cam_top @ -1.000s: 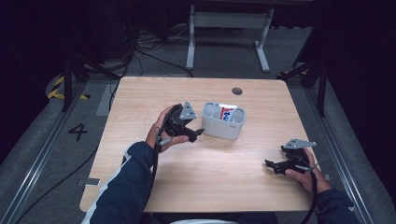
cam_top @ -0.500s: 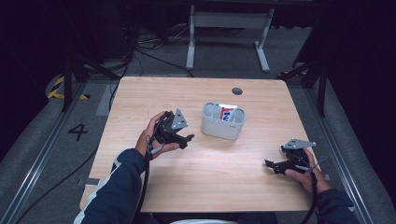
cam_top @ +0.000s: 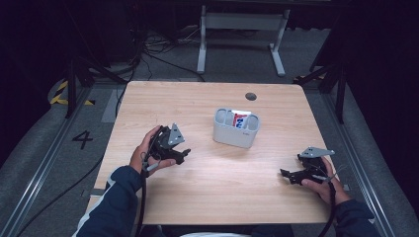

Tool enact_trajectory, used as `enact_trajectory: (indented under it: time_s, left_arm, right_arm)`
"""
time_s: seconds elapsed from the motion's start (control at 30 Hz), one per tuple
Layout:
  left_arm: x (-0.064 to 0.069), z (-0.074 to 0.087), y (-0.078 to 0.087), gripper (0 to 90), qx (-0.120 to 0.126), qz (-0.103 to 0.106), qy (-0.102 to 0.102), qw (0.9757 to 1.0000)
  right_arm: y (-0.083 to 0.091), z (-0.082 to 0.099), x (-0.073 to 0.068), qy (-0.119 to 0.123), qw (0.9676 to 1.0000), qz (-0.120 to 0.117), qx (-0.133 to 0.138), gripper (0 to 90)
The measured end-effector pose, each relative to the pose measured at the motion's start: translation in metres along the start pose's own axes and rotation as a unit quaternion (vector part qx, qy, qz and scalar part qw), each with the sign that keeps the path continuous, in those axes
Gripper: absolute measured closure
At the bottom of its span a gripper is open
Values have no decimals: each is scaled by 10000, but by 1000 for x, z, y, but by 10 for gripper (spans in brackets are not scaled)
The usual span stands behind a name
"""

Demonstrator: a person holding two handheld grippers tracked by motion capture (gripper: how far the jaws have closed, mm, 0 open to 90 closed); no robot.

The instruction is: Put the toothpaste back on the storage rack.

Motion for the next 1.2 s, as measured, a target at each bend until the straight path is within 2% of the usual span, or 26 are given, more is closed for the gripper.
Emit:
enact_trajectory:
  time_s: [0.17, 0.47, 0.63, 0.67, 0.87, 1.0, 1.03, 1.2]
  left_arm:
    - [-4, 21, 4, 204, -149, -72, 51, 9998]
    - [-8, 49, 13, 206, -419, -183, 61, 9989]
    - [-9, 60, 19, 203, -509, -128, 183, 9985]
    - [-10, 62, 20, 203, -468, -193, 197, 9985]
    - [-8, 77, 25, 203, -656, -229, 177, 9974]
    - [-9, 85, 29, 202, -635, -196, 248, 9975]
    - [-8, 86, 29, 202, -562, -197, 303, 9978]
    - [-6, 97, 33, 200, -607, -193, 308, 9975]
  right_arm:
    - [0, 0, 0, 1, 10000, 0, 1, 18]
    - [0, 0, 0, -3, 10000, 3, -1, 16]
    - [0, 0, 0, -3, 10000, 3, -1, 16]
    - [0, 0, 0, -3, 10000, 3, 0, 16]
    - [0, 0, 0, -2, 10000, 3, 0, 16]
    - [0, 0, 0, -3, 10000, -1, -1, 16]
    - [0, 0, 0, -1, 10000, -3, -2, 14]
    - [-1, 0, 0, 15, 10000, -5, -4, 10]
Point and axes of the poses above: each handheld gripper's, and its own axes: y roughly backward along the jaws, z roughly out of its underside, x roughly to its right, the point moved 9 cm from there along -y, roughly forward along the jaws, and after that the axes turned 2 degrees about y, right-handed, at the moved point
